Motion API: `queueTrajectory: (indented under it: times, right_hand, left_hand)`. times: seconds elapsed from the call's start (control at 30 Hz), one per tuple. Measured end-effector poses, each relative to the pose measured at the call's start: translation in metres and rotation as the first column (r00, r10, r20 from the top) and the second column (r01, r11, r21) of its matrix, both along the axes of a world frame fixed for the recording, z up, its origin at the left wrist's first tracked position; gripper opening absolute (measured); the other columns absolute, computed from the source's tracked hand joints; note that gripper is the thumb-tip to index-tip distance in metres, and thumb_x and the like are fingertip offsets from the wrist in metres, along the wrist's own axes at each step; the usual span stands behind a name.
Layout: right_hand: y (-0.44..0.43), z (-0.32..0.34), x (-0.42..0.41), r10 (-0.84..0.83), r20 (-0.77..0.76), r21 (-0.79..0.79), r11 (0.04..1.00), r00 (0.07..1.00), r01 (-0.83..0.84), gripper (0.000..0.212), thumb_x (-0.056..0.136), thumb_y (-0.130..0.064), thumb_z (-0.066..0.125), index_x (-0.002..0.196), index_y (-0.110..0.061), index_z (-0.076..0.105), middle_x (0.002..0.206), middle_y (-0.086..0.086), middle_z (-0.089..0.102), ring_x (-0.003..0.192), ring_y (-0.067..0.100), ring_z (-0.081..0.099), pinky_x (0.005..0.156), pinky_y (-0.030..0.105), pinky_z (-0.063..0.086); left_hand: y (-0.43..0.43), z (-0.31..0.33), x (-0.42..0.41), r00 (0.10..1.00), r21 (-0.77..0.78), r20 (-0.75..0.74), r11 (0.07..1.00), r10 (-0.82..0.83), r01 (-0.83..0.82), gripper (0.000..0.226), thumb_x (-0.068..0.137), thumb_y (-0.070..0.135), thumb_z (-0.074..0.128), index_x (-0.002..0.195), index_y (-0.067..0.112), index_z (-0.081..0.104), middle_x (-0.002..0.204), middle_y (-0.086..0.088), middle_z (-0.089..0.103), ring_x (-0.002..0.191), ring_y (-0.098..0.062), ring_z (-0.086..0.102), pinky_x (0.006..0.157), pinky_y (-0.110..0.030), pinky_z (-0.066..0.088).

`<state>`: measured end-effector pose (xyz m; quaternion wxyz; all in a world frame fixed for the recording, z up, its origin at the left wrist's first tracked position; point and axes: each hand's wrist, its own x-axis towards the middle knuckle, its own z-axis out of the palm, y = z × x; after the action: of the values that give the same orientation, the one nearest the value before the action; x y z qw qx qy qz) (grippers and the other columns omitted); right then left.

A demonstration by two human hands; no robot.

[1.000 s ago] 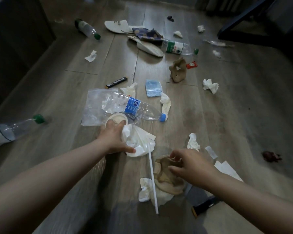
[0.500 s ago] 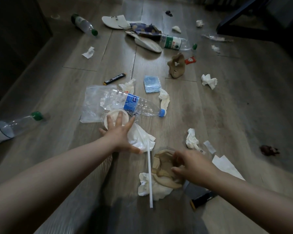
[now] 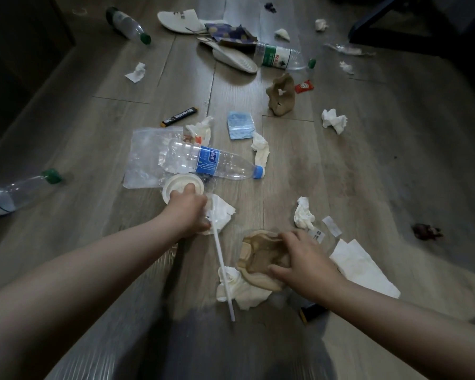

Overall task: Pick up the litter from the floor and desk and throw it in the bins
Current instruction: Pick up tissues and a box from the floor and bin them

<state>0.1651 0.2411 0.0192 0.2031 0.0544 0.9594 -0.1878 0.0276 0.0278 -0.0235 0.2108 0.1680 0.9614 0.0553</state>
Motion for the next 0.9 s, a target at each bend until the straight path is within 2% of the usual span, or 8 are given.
queueTrajectory:
  times: [0.13, 0.27, 0.4, 0.5, 0.67, 0.73, 0.8, 0.9]
  right_hand:
    - [0.008, -0.001, 0.006, -0.038, 0.000, 0.006, 0.999, 0.999, 0.038, 0.080, 0.080, -0.046, 0.067, 0.145, -0.024, 0.027, 0.150, 0.004, 0.025, 0.140, 0.024, 0.023, 0.113, 0.033, 0.028]
    - [0.022, -0.004, 0.012, -0.065, 0.061, 0.006, 0.998, 0.996, 0.065, 0.091, 0.079, -0.049, 0.067, 0.150, -0.022, 0.017, 0.159, 0.003, 0.008, 0.146, 0.025, 0.008, 0.116, 0.035, 0.021]
    - [0.031, -0.007, 0.013, -0.077, 0.076, 0.008, 0.997, 0.994, 0.076, 0.094, 0.080, -0.049, 0.067, 0.151, -0.021, 0.014, 0.160, 0.005, 0.005, 0.147, 0.026, 0.006, 0.116, 0.036, 0.020]
    - [0.031, -0.008, 0.013, -0.062, 0.053, -0.006, 0.998, 0.997, 0.062, 0.092, 0.079, -0.049, 0.067, 0.151, -0.020, 0.016, 0.159, 0.005, 0.010, 0.146, 0.025, 0.008, 0.116, 0.035, 0.021]
    - [0.015, -0.012, 0.017, -0.034, 0.026, -0.031, 0.999, 0.999, 0.035, 0.104, 0.074, -0.061, 0.067, 0.152, -0.027, 0.007, 0.161, 0.003, -0.004, 0.149, 0.023, -0.003, 0.119, 0.039, 0.012]
    - [0.005, -0.015, 0.022, -0.026, 0.057, -0.034, 0.999, 0.998, 0.028, 0.116, 0.071, -0.065, 0.068, 0.153, -0.028, -0.005, 0.160, 0.003, -0.016, 0.147, 0.027, -0.015, 0.119, 0.039, 0.003]
    - [0.007, -0.016, 0.022, -0.052, 0.076, -0.006, 0.999, 0.996, 0.053, 0.124, 0.067, -0.069, 0.067, 0.151, -0.028, -0.014, 0.158, 0.003, -0.024, 0.145, 0.028, -0.021, 0.119, 0.043, 0.001]
    - [0.031, -0.010, 0.002, -0.151, 0.042, 0.025, 0.988, 0.988, 0.150, 0.119, 0.070, -0.068, 0.067, 0.153, -0.024, -0.006, 0.161, 0.008, -0.011, 0.148, 0.029, -0.010, 0.120, 0.045, 0.008]
  left_hand:
    - [-0.002, -0.005, 0.002, 1.000, 0.020, -0.024, 1.000, 0.006, -0.005, 0.032, 0.080, 0.031, 0.066, 0.103, 0.011, 0.062, 0.113, -0.012, 0.045, 0.094, -0.036, 0.053, 0.079, -0.033, 0.041]
    - [-0.011, -0.007, -0.001, 0.999, 0.132, -0.016, 0.990, 0.047, -0.044, 0.026, 0.080, 0.028, 0.072, 0.099, 0.011, 0.068, 0.106, -0.010, 0.051, 0.094, -0.032, 0.055, 0.070, -0.030, 0.039]
    - [-0.017, -0.001, -0.005, 0.996, 0.257, -0.032, 0.963, 0.088, -0.077, 0.014, 0.083, 0.013, 0.068, 0.089, 0.001, 0.070, 0.093, -0.013, 0.060, 0.085, -0.030, 0.059, 0.064, -0.027, 0.035]
    - [-0.023, 0.009, -0.009, 0.993, 0.276, -0.068, 0.958, 0.101, -0.079, 0.015, 0.084, 0.014, 0.068, 0.082, -0.001, 0.071, 0.077, -0.013, 0.061, 0.075, -0.029, 0.058, 0.062, -0.027, 0.034]
    - [-0.039, 0.029, -0.015, 0.963, 0.390, -0.155, 0.909, 0.221, -0.146, 0.013, 0.082, 0.012, 0.071, 0.087, 0.000, 0.074, 0.085, -0.017, 0.070, 0.082, -0.030, 0.062, 0.067, -0.031, 0.042]
    - [-0.046, 0.033, -0.007, 0.968, 0.402, -0.143, 0.906, 0.204, -0.132, 0.011, 0.081, 0.012, 0.073, 0.085, 0.002, 0.074, 0.080, -0.012, 0.068, 0.074, -0.024, 0.059, 0.064, -0.028, 0.037]
    - [-0.050, 0.033, 0.007, 0.984, 0.400, -0.105, 0.912, 0.144, -0.091, 0.009, 0.080, 0.013, 0.074, 0.081, 0.005, 0.074, 0.073, -0.005, 0.063, 0.066, -0.016, 0.054, 0.057, -0.026, 0.035]
    - [-0.051, 0.034, 0.025, 0.995, 0.394, -0.078, 0.919, 0.061, -0.025, 0.011, 0.081, 0.016, 0.074, 0.077, 0.006, 0.073, 0.072, -0.008, 0.066, 0.062, -0.016, 0.055, 0.056, -0.026, 0.039]
